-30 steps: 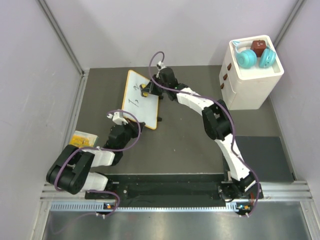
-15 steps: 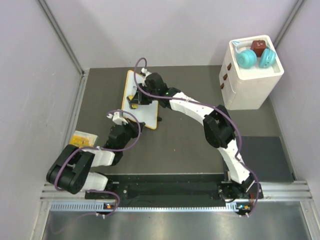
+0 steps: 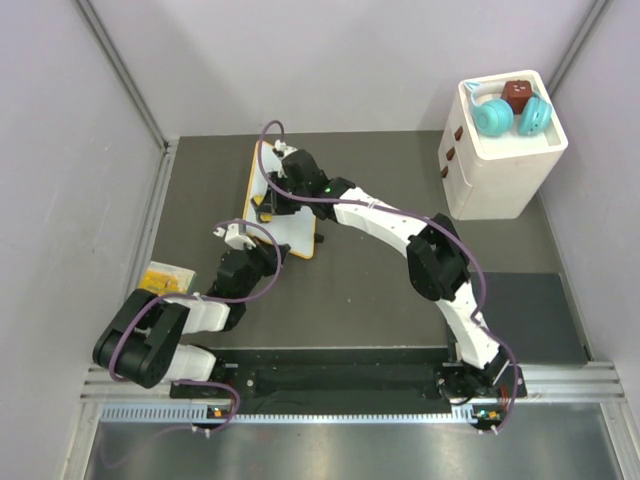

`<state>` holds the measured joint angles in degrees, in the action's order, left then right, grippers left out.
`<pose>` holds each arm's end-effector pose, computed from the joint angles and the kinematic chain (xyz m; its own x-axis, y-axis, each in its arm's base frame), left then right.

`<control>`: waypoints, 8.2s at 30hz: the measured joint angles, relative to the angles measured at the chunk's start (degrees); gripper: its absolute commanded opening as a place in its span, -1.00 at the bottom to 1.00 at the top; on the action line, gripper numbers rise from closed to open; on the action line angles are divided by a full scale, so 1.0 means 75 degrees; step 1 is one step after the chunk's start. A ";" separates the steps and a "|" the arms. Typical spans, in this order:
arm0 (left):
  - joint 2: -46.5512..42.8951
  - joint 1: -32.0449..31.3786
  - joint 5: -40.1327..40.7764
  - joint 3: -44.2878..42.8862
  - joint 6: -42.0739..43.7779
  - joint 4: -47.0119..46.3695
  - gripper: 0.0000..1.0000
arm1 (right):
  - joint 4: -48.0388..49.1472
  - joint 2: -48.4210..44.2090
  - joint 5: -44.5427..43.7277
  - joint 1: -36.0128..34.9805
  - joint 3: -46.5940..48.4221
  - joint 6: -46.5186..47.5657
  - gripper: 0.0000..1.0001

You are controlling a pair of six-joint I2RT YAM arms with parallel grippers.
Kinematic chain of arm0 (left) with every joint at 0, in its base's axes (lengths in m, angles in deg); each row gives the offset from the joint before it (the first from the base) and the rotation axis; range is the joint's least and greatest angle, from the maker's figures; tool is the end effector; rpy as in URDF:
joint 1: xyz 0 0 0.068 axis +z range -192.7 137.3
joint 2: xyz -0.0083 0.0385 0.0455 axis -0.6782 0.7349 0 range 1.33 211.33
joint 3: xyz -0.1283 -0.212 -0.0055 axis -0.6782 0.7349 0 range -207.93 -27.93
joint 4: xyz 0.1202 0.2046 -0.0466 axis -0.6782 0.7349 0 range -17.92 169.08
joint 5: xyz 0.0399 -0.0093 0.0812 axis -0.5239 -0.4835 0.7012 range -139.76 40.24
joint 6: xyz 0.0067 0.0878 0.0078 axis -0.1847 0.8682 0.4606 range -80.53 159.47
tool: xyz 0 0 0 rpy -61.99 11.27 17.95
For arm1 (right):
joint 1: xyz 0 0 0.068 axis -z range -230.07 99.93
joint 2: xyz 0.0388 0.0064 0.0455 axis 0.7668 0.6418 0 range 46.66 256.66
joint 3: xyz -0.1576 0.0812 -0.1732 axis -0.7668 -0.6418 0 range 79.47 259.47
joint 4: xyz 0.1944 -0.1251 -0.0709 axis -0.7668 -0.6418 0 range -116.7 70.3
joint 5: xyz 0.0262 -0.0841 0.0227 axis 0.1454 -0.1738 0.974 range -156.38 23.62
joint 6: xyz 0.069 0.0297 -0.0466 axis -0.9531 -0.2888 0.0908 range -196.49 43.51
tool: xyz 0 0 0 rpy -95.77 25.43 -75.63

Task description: Erase the whiteboard

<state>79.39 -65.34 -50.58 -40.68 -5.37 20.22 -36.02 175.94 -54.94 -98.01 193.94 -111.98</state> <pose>0.2463 -0.1038 0.1326 -0.4327 -0.5834 -0.6873 0.1306 0.7138 -0.6881 0.3448 0.4053 0.2206 -0.7704 -0.0044 -0.6375 -0.4841 0.6548 0.5805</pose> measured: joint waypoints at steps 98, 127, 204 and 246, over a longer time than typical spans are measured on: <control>0.0064 -0.0227 -0.0254 0.0017 0.0574 -0.0242 -1.00 | 0.3351 0.2116 0.0414 0.1746 0.0933 -0.1617 -1.00; 0.0058 -0.0291 -0.0233 0.0035 0.0603 -0.0256 -1.00 | 0.3582 0.1915 0.0294 0.1014 0.1411 -0.1445 -1.00; -0.0012 -0.0495 -0.0411 0.0219 0.1122 -0.0638 -1.00 | 0.3998 0.3348 -0.0204 0.2331 0.1976 -0.2678 -1.00; -0.0015 -0.0577 -0.0364 0.0254 0.1110 -0.0702 -1.00 | 0.4829 0.2002 0.0210 0.1393 0.0714 -0.2218 -1.00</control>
<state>79.28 -69.66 -53.31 -38.78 2.96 14.96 0.20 190.95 -53.36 -87.57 199.30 -128.61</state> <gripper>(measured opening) 0.050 0.129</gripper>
